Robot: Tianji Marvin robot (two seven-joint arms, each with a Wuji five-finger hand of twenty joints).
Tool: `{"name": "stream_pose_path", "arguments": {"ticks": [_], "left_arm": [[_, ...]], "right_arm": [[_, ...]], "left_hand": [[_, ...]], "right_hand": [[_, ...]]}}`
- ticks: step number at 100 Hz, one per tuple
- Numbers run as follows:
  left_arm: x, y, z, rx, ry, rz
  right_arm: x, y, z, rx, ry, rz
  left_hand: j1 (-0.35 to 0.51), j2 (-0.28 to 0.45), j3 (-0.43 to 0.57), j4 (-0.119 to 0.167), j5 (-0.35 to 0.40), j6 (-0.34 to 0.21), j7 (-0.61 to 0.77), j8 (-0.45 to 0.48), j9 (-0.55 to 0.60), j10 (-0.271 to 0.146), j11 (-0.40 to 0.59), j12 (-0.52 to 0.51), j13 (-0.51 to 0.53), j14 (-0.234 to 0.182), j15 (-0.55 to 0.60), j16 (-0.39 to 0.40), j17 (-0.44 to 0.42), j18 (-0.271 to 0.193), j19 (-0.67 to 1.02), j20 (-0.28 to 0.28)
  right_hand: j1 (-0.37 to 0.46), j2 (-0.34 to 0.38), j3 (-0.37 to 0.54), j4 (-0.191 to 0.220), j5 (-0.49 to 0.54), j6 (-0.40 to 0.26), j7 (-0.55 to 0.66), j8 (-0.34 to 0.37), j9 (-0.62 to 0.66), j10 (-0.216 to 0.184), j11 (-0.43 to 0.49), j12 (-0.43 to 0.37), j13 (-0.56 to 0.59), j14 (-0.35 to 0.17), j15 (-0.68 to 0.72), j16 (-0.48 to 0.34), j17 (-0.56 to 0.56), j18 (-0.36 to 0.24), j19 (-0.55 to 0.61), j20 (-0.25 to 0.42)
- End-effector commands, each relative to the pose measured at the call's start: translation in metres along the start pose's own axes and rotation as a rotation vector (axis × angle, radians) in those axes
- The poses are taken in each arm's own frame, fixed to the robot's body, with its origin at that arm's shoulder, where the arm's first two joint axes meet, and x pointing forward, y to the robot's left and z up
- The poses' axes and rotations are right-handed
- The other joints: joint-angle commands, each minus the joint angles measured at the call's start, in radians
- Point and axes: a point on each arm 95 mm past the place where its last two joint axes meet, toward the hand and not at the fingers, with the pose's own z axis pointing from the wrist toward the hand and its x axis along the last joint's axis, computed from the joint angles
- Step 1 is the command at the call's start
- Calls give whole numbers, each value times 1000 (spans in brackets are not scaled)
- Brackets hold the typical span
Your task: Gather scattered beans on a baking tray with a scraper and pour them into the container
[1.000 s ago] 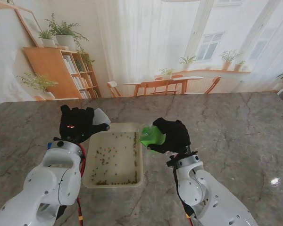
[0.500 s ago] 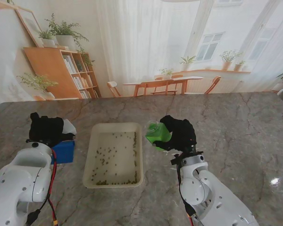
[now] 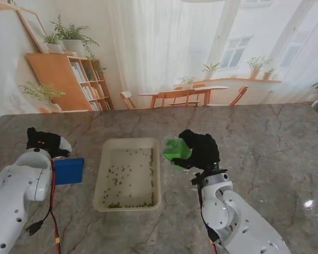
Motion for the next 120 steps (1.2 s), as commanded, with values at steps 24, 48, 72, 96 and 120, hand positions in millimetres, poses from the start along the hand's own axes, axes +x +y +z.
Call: {"name": "stream_pose_path", "arguments": {"ticks": [24,48,72,96,120], "left_arm": [[1,8,48,-54,-3,-30],[3,-2,84,-43,17,-56],[7,-8,115,-62,39,-63],[14,-4,143,-105,71,-68],[27,5,167,-139,102,-92]], "right_arm": [[-3,-6,8,13,-33,49],[-7,-5,13,3,-45,35],[-14,-7,19,19,-51,24],[-19,-8,21,30,-57,13],[-23,-12,24,61,-61,7]], "left_hand": [[279,215,204,77,24,-219,635,34,-92,-178,-30,-18,-54,-1,-29,-15,-40,-7,-21,-31],[278,225,203,78,3,-216,628,39,-113,-180,-28,-19,-70,-7,-32,-16,-51,-12,-25,-37],[286,222,204,75,-35,-218,599,32,-153,-181,-51,-32,-98,-15,-55,-28,-62,-24,-32,-45],[307,168,205,68,-85,-218,528,14,-199,-175,-109,-63,-122,-23,-104,-54,-65,-40,-37,-54],[320,123,208,66,-141,-218,482,7,-243,-177,-145,-80,-146,-32,-133,-70,-66,-54,-36,-59]], "right_hand": [[177,173,339,109,55,-337,212,63,71,-129,138,22,-8,-68,-4,-1,-12,-19,14,-16],[174,171,341,107,57,-339,211,62,73,-130,139,22,-6,-69,-2,0,-12,-18,14,-15],[174,168,343,106,59,-339,211,62,74,-130,139,21,-6,-68,-2,0,-12,-17,14,-14],[175,165,347,105,61,-337,211,62,76,-128,140,21,-5,-67,-2,1,-12,-16,14,-13],[175,163,348,103,62,-337,211,63,77,-128,140,21,-5,-66,-1,1,-13,-15,14,-12]]}}
